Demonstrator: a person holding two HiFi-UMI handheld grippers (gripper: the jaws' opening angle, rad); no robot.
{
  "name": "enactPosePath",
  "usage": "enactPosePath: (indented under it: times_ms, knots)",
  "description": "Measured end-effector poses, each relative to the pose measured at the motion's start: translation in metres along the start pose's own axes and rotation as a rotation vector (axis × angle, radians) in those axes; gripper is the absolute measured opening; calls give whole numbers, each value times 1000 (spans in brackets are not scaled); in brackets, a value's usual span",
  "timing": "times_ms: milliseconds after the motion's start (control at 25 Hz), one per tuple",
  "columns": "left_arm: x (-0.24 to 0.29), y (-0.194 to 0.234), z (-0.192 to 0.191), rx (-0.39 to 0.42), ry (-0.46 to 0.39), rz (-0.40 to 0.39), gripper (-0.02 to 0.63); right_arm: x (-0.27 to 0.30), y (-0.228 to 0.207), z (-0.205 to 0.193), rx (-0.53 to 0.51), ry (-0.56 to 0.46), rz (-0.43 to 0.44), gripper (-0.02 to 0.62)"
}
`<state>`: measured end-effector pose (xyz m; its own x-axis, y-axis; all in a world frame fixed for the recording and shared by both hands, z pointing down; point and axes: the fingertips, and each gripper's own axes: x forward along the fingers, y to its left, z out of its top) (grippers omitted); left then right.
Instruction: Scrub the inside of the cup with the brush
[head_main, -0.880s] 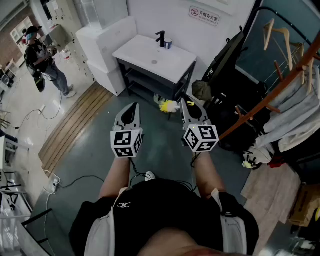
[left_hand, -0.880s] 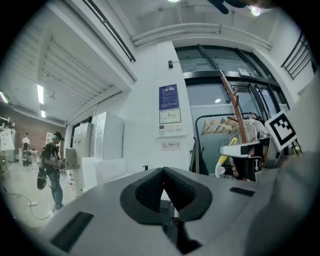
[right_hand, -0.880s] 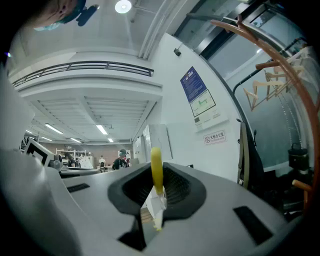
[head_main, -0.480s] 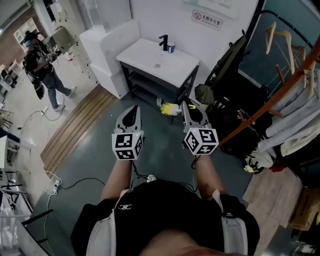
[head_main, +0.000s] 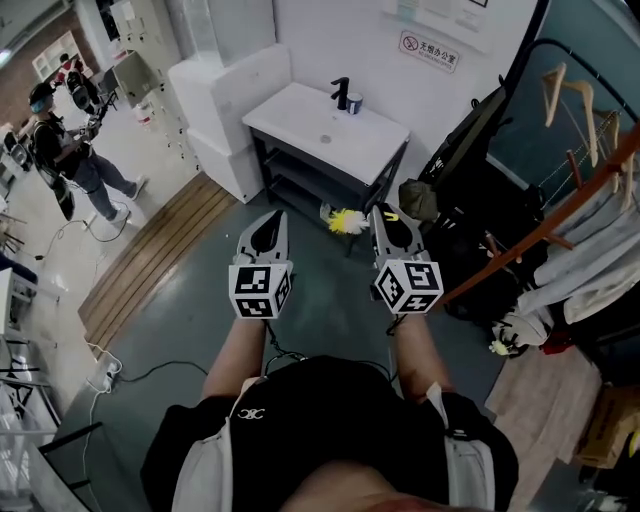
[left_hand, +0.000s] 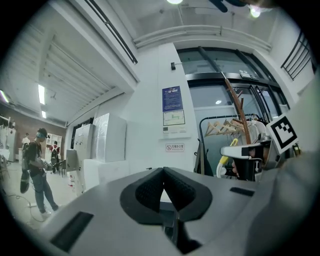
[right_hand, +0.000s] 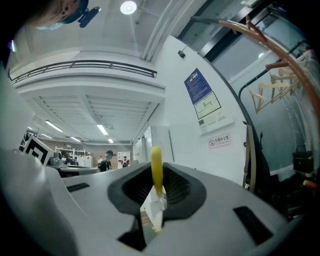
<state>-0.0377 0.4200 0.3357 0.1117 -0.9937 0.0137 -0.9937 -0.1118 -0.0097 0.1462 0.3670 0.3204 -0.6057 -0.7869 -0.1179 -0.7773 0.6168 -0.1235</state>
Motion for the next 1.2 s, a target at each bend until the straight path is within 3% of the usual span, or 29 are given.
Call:
enactPosePath:
  times_ms: [320, 720, 1200]
  knots:
    - [-5, 34, -8, -16, 1, -22, 15, 11, 15, -7, 5, -5, -55, 57]
    - [-1, 54, -12, -19, -14, -17, 15, 30, 21, -18, 11, 7, -57, 55]
    - [77, 70, -14, 21, -8, -33, 15, 95, -24, -24, 5, -19, -83, 55]
